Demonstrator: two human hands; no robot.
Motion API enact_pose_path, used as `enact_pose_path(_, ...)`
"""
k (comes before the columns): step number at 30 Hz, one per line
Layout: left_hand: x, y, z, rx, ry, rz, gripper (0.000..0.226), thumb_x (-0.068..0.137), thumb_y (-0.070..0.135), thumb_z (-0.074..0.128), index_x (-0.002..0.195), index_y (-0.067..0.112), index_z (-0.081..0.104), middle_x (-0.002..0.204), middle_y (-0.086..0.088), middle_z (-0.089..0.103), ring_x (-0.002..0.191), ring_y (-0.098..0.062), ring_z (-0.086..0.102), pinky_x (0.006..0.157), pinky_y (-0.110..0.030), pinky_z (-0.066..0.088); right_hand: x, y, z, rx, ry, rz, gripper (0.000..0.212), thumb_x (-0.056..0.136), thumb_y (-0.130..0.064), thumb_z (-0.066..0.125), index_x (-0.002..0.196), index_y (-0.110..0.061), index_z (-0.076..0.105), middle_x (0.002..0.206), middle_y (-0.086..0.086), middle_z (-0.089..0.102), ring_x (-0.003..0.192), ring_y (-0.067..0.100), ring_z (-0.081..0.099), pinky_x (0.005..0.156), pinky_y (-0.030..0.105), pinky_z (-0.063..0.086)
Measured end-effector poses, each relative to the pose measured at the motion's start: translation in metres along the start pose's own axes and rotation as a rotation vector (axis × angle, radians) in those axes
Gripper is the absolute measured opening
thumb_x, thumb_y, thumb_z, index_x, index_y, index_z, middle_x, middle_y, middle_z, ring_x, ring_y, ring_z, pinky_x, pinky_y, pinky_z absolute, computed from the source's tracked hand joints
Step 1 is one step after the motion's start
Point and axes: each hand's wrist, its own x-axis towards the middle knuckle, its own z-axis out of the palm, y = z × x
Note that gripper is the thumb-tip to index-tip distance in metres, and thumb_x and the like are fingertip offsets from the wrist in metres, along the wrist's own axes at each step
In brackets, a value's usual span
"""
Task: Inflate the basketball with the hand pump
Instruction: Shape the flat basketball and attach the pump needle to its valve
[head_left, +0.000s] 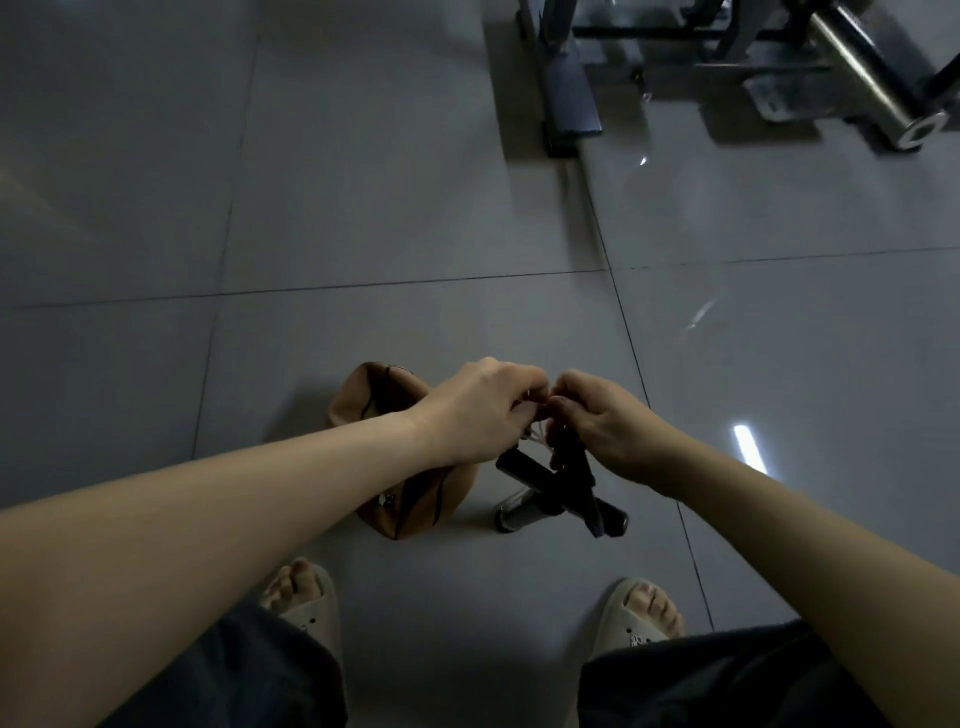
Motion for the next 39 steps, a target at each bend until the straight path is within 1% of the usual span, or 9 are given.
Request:
enact_pose_path(7,-0.02,0.004,0.017,-0.01,-0.01,0.105,0.011,0.094,0.016,0.051,0.093,0.022,0.061,0.077,0.002,0.067,0.068,-0.018,0.062,0.066,-0.042,0.052,-0.019,0.01,0.006,0.053,-0.05,0.0,0.027,0.105,-0.014,0.035,0.084,-0.006,0.049,0.079,0.013,0.06,0.073,0.029,0.06,0.075,0.05,0.054)
enact_pose_path(11,-0.037,0.006,0.028,-0.02,-0.004,0.098,0.01,0.095,0.018,0.053,0.086,0.02,0.055,0.073,0.0,0.064,0.063,-0.018,0.058,0.062,-0.042,0.051,-0.03,0.012,0.01,0.052,-0.058,0.023,0.03,0.104,-0.011,0.032,0.082,-0.003,0.051,0.074,0.012,0.062,0.066,0.025,0.061,0.065,0.039,0.054)
enact_pose_path(17,-0.057,-0.013,0.033,-0.184,0.12,-0.141,0.015,0.095,0.018,0.055,0.08,0.018,0.054,0.073,-0.001,0.067,0.07,-0.023,0.066,0.064,-0.041,0.056,-0.033,0.014,0.008,0.182,-0.043,0.093,0.037,0.108,-0.026,0.036,0.083,-0.002,0.05,0.079,0.02,0.061,0.068,0.036,0.067,0.06,0.043,0.061)
enact_pose_path(22,-0.075,-0.001,0.046,-0.391,0.29,-0.384,0.018,0.1,0.017,0.054,0.085,0.007,0.055,0.076,-0.01,0.067,0.071,-0.023,0.067,0.056,-0.026,0.054,-0.031,0.005,0.035,0.014,0.121,0.173,0.031,0.108,-0.027,0.034,0.094,-0.004,0.049,0.095,0.017,0.064,0.081,0.032,0.063,0.075,0.046,0.053)
enact_pose_path(25,-0.065,0.003,0.047,-0.534,0.284,-0.451,0.016,0.1,0.014,0.055,0.087,0.004,0.055,0.08,-0.017,0.064,0.071,-0.03,0.069,0.052,-0.031,0.057,-0.026,0.004,0.057,-0.272,0.282,0.13,0.026,0.106,-0.027,0.031,0.097,-0.006,0.043,0.093,0.016,0.06,0.079,0.035,0.056,0.065,0.043,0.043)
enact_pose_path(29,-0.046,-0.009,0.047,-0.796,0.303,-0.544,0.017,0.099,0.008,0.056,0.082,0.009,0.055,0.077,-0.018,0.058,0.068,-0.032,0.062,0.064,-0.059,0.059,-0.009,0.009,0.056,-0.425,0.428,0.121,0.022,0.104,-0.023,0.03,0.097,-0.006,0.043,0.089,0.012,0.049,0.082,0.035,0.055,0.067,0.04,0.037)
enact_pose_path(32,-0.027,-0.014,0.038,-0.853,0.294,-0.54,0.016,0.099,0.009,0.056,0.083,0.009,0.056,0.086,-0.023,0.065,0.076,-0.032,0.064,0.079,-0.058,0.059,0.012,0.005,0.046,-0.324,0.416,0.286,0.029,0.106,-0.027,0.03,0.109,-0.002,0.043,0.092,0.012,0.049,0.086,0.035,0.051,0.073,0.039,0.036)
enact_pose_path(34,-0.008,-0.013,0.028,-0.897,0.31,-0.551,0.017,0.101,0.008,0.053,0.084,0.007,0.054,0.082,-0.019,0.067,0.069,-0.03,0.067,0.066,-0.044,0.062,0.027,0.004,0.041,-0.23,0.453,0.33,0.034,0.106,-0.028,0.029,0.116,0.001,0.044,0.097,0.013,0.053,0.093,0.038,0.055,0.076,0.04,0.039)
enact_pose_path(39,0.045,-0.015,0.019,-1.139,0.359,-0.754,0.011,0.101,0.008,0.052,0.093,0.002,0.056,0.093,-0.024,0.068,0.079,-0.036,0.071,0.066,-0.048,0.063,0.06,0.012,0.032,-0.161,0.731,0.243,0.033,0.107,-0.026,0.027,0.115,0.0,0.044,0.101,0.018,0.061,0.089,0.038,0.057,0.068,0.04,0.035)
